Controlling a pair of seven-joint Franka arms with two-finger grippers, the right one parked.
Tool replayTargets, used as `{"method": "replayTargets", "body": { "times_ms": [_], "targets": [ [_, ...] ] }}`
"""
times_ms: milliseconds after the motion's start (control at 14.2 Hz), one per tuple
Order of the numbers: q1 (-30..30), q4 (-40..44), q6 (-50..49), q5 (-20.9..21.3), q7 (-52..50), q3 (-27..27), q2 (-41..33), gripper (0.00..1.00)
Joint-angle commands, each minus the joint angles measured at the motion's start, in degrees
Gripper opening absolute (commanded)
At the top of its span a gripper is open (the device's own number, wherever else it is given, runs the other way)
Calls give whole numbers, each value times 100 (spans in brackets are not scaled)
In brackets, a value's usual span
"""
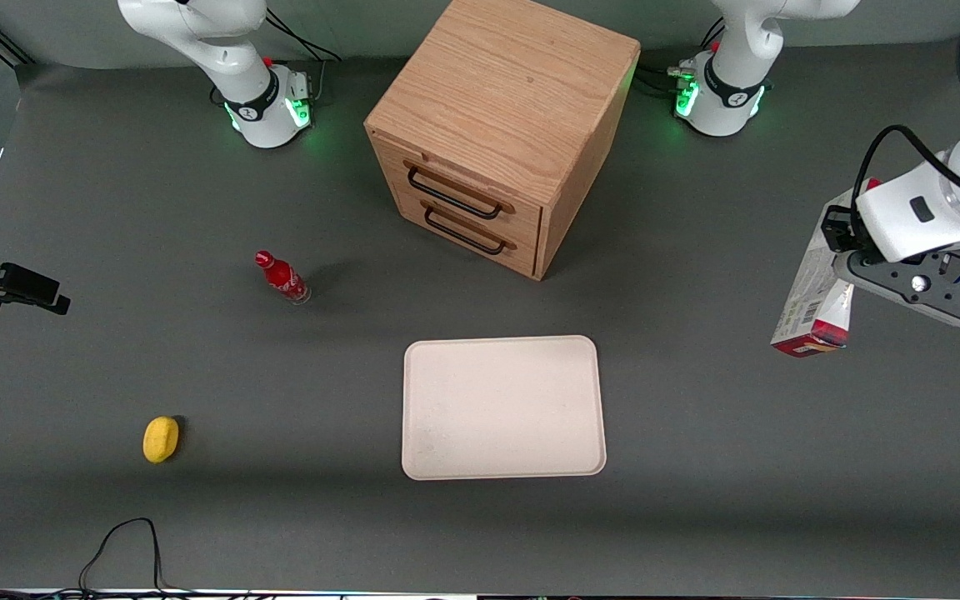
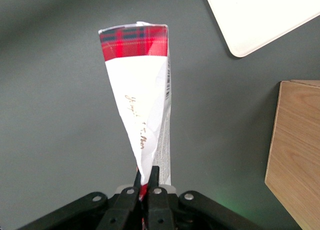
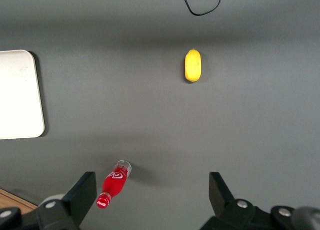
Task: Place red cookie box on tray
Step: 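Carry the held box over the white tray with the left gripper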
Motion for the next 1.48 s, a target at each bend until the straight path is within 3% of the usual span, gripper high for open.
{"method": "replayTargets", "body": {
  "times_ms": [0, 283, 565, 1060, 1413],
  "targets": [
    [-24, 526, -53, -14, -26, 7, 327, 0],
    [-103, 976, 358, -259, -1454, -115, 671, 0],
    [-226, 993, 869, -252, -3029, -633, 934, 0],
    [-1456, 1916, 1168, -225, -5894, -652, 1963, 0],
    [-1554, 1820, 1213, -32, -5889, -652, 2138, 0]
  ]
}}
